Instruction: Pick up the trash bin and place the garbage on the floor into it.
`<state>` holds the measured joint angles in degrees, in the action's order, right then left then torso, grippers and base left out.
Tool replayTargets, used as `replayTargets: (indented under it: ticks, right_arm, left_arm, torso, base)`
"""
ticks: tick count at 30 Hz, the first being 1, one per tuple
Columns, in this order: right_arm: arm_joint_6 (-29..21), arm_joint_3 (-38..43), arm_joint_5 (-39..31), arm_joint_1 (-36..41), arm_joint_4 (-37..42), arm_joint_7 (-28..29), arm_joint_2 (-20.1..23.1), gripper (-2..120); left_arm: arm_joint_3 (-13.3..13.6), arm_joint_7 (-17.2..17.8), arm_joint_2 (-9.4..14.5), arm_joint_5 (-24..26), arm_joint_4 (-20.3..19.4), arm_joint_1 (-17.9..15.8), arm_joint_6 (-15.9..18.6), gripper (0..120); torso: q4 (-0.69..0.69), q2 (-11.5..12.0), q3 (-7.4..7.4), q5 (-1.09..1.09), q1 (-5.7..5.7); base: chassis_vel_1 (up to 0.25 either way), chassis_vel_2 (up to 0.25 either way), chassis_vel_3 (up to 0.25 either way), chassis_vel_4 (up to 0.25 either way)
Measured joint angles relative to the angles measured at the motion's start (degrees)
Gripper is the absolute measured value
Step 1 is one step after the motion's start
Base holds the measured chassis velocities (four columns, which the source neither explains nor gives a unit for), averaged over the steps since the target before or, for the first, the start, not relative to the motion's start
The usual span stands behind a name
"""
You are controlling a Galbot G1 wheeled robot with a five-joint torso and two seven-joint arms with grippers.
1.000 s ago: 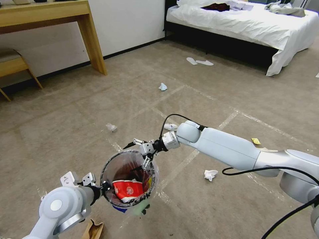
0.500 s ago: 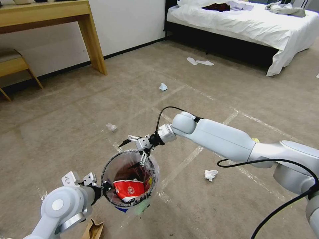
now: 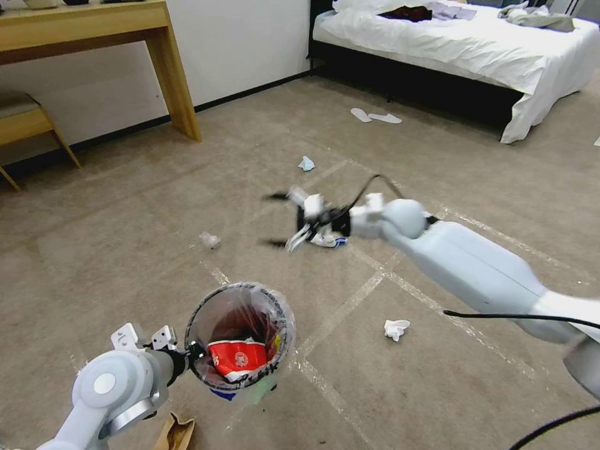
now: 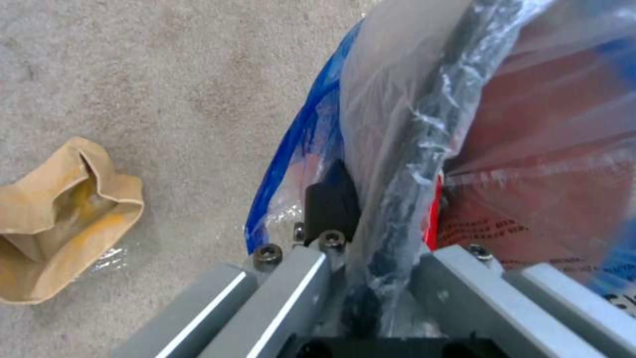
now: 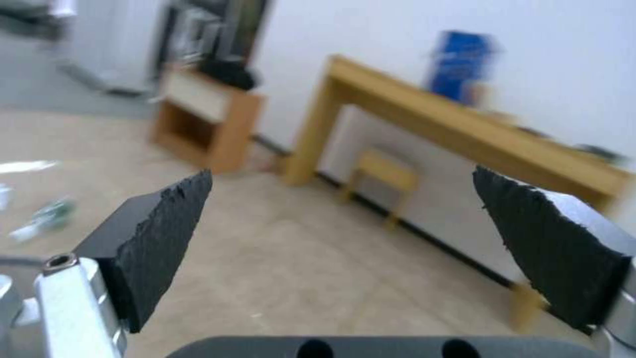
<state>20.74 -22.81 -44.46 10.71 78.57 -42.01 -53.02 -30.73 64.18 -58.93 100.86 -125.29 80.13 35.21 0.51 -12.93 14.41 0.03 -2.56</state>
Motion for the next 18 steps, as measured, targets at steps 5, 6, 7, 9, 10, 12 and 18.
replayTargets:
  ticks: [5,6,7,9,10,12,18]
  right_arm:
    - [-0.57,9.94,3.20,8.05,0.25,5.64,1.69,100]
    - [-1.53,12.66,5.67,10.90,0.55,9.69,2.10,100]
    - [-2.51,15.02,7.98,13.48,0.65,13.37,2.53,100]
    - [-2.93,16.84,10.37,15.45,0.34,16.39,2.73,100]
    - [-3.13,17.77,11.54,16.35,-0.21,17.42,2.87,100]
    - [-3.04,18.96,12.90,17.29,-2.22,17.92,3.03,100]
    - [-2.80,18.95,15.36,15.87,-11.27,7.72,3.32,100]
  left_arm:
    - [-0.15,0.01,0.44,0.01,0.11,0.15,-0.03,0]
    - [-0.10,-0.04,0.52,-0.17,0.37,0.24,-0.03,0]
    - [0.05,-0.08,0.52,-0.39,0.60,0.26,-0.03,0]
    - [0.26,-0.11,0.45,-0.50,0.78,0.19,-0.03,0]
    - [0.37,-0.14,0.38,-0.52,0.86,0.08,-0.03,0]
    - [0.58,-0.23,0.30,-0.62,1.11,-0.17,-0.03,0]
    - [0.71,-0.50,0.34,-0.77,1.67,-0.50,0.03,0]
  torso:
    - [0.01,-0.01,0.00,0.00,0.00]
    - [0.01,-0.01,0.00,0.01,0.00]
    - [0.03,-0.01,0.00,0.00,0.00]
    - [0.00,-0.01,0.00,0.01,0.00]
    - [0.00,-0.01,0.00,0.01,0.00]
    - [0.00,-0.01,0.00,-0.02,0.00]
    - [0.00,-0.01,0.00,-0.01,0.00]
  base:
    - [0.000,0.000,0.000,0.000]
    - [0.000,0.000,0.000,0.000]
    - [0.000,0.000,0.000,0.000]
    - [0.000,0.000,0.000,0.000]
    - [0.000,0.000,0.000,0.000]
    - [0.000,0.000,0.000,0.000]
    - [0.000,0.000,0.000,0.000]
